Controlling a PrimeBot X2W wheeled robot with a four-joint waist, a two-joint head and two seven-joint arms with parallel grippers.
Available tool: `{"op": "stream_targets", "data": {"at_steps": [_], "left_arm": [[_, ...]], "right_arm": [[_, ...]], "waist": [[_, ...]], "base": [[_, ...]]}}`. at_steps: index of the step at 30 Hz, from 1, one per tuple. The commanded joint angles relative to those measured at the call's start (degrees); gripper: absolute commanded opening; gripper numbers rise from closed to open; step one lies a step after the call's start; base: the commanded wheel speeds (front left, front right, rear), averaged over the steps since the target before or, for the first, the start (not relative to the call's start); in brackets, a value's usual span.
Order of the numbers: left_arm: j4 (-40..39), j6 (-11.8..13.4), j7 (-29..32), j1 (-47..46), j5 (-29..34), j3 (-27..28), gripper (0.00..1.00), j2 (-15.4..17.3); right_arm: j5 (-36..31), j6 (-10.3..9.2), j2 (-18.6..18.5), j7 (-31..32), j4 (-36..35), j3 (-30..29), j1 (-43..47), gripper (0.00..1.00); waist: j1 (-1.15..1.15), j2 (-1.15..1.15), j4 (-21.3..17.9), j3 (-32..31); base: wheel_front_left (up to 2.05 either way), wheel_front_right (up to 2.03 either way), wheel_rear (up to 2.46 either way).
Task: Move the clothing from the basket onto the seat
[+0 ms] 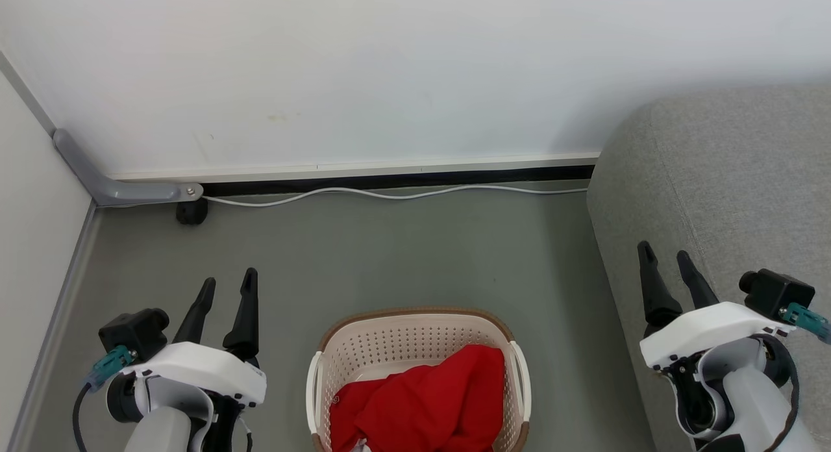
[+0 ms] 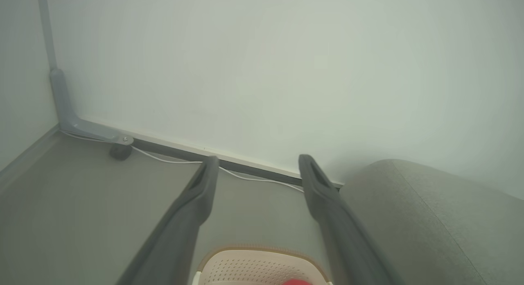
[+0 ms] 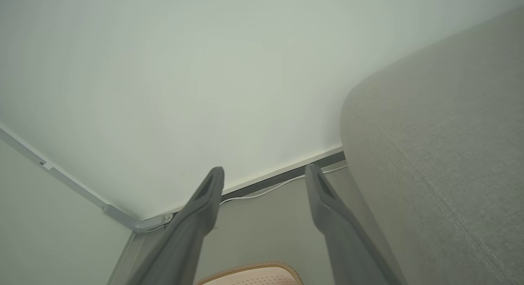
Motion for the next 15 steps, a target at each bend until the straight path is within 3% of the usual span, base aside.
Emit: {"op": "stream_targets", "data": {"at_steps": [1,15], "left_arm": [[-1.1,-0.3,-0.7,-3.8,1.7,1.6,1.00,0.9],[-0.8,-0.4,-3.1,-5.8,12.7,3.0,1.00,0.7]], "right_arm": [[-1.7,0.23,-0.6,-1.2,-0.8,1.2,-2.8,1.00],[-12.9,0.24,-0.4,-3.5,-0.3,-0.8,-5.4,1.00]], "waist": [[0.00,0.00,0.0,0.0],[0.00,0.00,-0.1,0.6]], "base": [[0.00,0.00,0.00],[0.00,0.00,0.00]]}}
